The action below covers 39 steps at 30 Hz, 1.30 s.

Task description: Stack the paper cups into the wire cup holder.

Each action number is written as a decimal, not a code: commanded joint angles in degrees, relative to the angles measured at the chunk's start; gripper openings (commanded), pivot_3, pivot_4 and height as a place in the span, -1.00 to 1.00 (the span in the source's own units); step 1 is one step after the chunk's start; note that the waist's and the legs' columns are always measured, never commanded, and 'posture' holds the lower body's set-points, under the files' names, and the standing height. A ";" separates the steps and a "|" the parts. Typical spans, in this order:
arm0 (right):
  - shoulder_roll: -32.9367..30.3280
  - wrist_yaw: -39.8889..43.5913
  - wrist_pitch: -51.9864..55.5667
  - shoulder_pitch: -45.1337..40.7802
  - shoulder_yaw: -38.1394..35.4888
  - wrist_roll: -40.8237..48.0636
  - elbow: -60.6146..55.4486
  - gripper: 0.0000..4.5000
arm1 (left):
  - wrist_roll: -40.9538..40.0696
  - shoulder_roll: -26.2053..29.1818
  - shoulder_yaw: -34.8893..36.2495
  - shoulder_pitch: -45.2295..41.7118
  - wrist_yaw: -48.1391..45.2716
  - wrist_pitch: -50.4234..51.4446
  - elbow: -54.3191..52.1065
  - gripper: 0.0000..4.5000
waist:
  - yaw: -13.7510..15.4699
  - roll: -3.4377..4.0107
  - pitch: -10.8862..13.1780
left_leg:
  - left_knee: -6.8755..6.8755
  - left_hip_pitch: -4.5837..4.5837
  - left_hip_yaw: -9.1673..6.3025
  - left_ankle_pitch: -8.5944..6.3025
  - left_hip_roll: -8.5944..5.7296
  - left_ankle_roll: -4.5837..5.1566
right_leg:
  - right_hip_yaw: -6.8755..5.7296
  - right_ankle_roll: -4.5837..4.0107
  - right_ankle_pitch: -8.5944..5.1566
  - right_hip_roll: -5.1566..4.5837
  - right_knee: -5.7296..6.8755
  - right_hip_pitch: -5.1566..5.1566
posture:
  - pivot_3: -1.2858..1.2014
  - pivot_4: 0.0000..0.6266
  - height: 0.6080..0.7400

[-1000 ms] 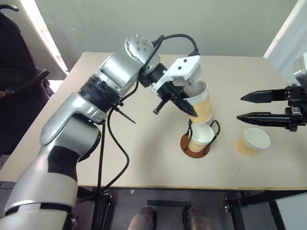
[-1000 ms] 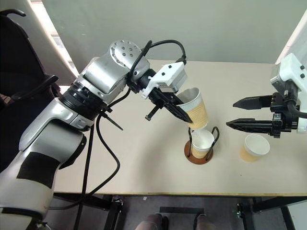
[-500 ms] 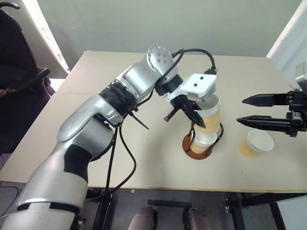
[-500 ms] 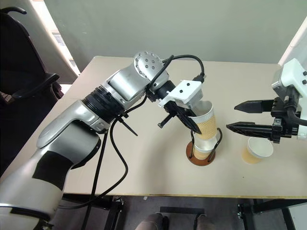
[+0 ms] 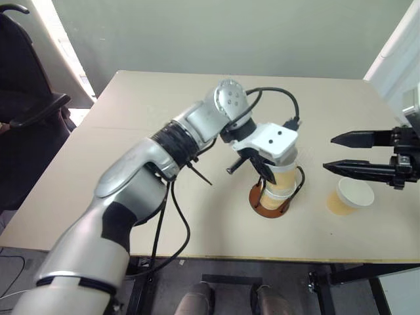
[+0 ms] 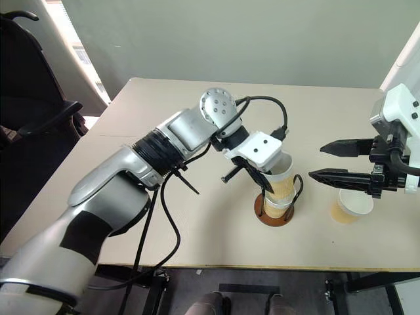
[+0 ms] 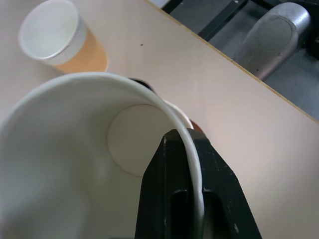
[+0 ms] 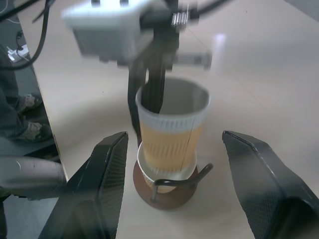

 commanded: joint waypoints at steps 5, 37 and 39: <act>-1.71 -0.61 -1.52 -0.59 -0.39 0.98 -0.09 0.38 | 3.68 -2.41 3.31 -0.88 -2.06 -2.25 -0.31 -0.71 | 0.23 0.01 -0.01 | 0.02 0.00 0.00 -0.01 -0.01 0.01 | 0.00 0.01 0.00 -0.01 -0.01 0.02 | 0.03 -0.52 1.00; -10.00 5.39 -15.31 24.39 6.54 -26.02 3.06 0.38 | -12.04 18.62 31.63 16.99 -1.77 26.01 -20.74 0.97 | 0.17 0.18 -0.11 | 0.03 0.18 0.10 -0.03 0.02 0.07 | 0.07 0.01 0.00 0.03 0.03 0.08 | 0.03 -0.52 1.00; -10.36 5.74 -17.26 25.22 8.17 -28.36 4.61 0.38 | -12.29 19.88 33.64 19.47 -1.14 26.82 -22.67 0.97 | 0.19 0.18 -0.11 | 0.04 0.28 0.07 -0.03 0.01 0.08 | 0.05 -0.01 -0.01 0.04 0.03 0.21 | 0.03 -0.52 1.00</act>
